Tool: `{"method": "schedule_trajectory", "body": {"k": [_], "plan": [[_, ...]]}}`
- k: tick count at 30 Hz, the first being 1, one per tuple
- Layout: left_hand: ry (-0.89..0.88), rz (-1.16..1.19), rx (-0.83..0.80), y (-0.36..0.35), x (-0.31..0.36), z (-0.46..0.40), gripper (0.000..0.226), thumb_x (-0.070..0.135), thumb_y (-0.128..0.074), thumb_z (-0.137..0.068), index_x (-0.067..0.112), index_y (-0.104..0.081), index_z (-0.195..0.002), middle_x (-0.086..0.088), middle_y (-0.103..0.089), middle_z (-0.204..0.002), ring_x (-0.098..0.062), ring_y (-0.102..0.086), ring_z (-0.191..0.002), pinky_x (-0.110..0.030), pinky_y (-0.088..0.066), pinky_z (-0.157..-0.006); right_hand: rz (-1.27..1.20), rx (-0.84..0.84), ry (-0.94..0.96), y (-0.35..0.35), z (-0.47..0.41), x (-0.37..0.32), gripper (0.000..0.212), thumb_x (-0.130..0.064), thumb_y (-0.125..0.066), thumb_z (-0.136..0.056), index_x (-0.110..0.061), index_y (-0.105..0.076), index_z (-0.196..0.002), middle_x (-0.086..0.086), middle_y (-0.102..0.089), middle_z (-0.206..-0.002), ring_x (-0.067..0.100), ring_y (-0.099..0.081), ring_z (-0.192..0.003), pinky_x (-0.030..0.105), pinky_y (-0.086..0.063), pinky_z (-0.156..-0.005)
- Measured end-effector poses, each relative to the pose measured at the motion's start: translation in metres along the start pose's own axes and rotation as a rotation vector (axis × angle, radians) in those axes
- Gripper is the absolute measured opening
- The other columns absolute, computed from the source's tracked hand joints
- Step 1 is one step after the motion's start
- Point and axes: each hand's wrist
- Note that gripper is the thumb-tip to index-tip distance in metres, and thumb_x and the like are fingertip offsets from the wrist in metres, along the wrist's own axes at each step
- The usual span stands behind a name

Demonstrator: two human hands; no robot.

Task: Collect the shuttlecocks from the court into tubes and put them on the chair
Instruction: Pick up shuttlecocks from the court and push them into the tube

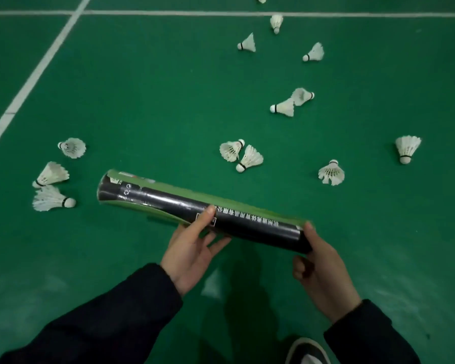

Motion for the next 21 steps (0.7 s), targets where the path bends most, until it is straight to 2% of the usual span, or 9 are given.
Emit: {"method": "schedule_trajectory", "body": {"k": [4,7,11,15,19,21], "plan": [[0.048,-0.012,0.006,0.01,0.008,-0.007,0.021,0.031,-0.072,-0.091,0.016,-0.068,-0.104,-0.012,-0.071,-0.12,-0.025,-0.067,-0.115,-0.044,-0.058,-0.097,0.048,-0.073,-0.06,-0.008,-0.009,-0.003,0.029,-0.038,-0.057,-0.1,-0.017,-0.063,-0.118,0.001,-0.062,-0.096,0.011,-0.048,-0.052,0.023,-0.038,-0.046],[0.072,-0.039,0.045,-0.009,0.048,0.005,0.029,0.03,-0.074,-0.09,0.015,-0.066,-0.113,-0.011,-0.07,-0.124,-0.022,-0.07,-0.109,-0.041,-0.059,-0.094,0.015,-0.068,-0.127,-0.029,0.005,-0.032,0.033,-0.032,-0.058,-0.1,-0.012,-0.062,-0.126,0.002,-0.062,-0.097,0.011,-0.055,-0.056,0.024,-0.045,-0.051],[0.101,-0.051,0.139,-0.071,0.133,0.062,0.044,0.029,-0.077,-0.087,0.012,-0.06,-0.123,-0.01,-0.072,-0.124,-0.023,-0.071,-0.115,-0.036,-0.061,-0.089,-0.019,-0.058,-0.212,-0.059,0.067,-0.121,0.029,-0.029,-0.061,-0.099,-0.012,-0.065,-0.122,-0.001,-0.062,-0.087,0.01,-0.058,-0.058,0.023,-0.049,-0.051],[0.179,-0.006,0.262,-0.157,0.205,0.15,0.041,0.03,-0.08,-0.084,0.014,-0.065,-0.119,-0.014,-0.072,-0.126,-0.028,-0.07,-0.117,-0.042,-0.061,-0.094,-0.041,0.02,-0.26,-0.078,0.16,-0.222,0.019,-0.022,-0.061,-0.099,-0.016,-0.06,-0.117,0.001,-0.06,-0.087,0.01,-0.059,-0.057,0.023,-0.048,-0.05],[0.27,0.041,0.38,-0.255,0.269,0.246,0.029,0.03,-0.078,-0.089,0.016,-0.064,-0.11,-0.013,-0.073,-0.114,-0.029,-0.069,-0.117,-0.045,-0.059,-0.098,-0.031,0.147,-0.272,-0.077,0.262,-0.322,0.015,-0.024,-0.061,-0.097,-0.018,-0.06,-0.111,0.005,-0.063,-0.105,0.015,-0.06,-0.07,0.026,-0.048,-0.055],[0.296,0.077,0.423,-0.301,0.299,0.287,0.028,0.029,-0.077,-0.09,0.017,-0.064,-0.112,-0.014,-0.072,-0.117,-0.031,-0.066,-0.12,-0.045,-0.056,-0.102,-0.025,0.197,-0.287,-0.071,0.311,-0.368,0.027,-0.032,-0.062,-0.096,-0.016,-0.061,-0.117,0.009,-0.063,-0.117,0.019,-0.062,-0.083,0.029,-0.051,-0.061]]}}
Point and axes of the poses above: each hand's wrist, its own z-axis away from the middle knuckle, its own y-axis out of the back of the hand, x = y × z
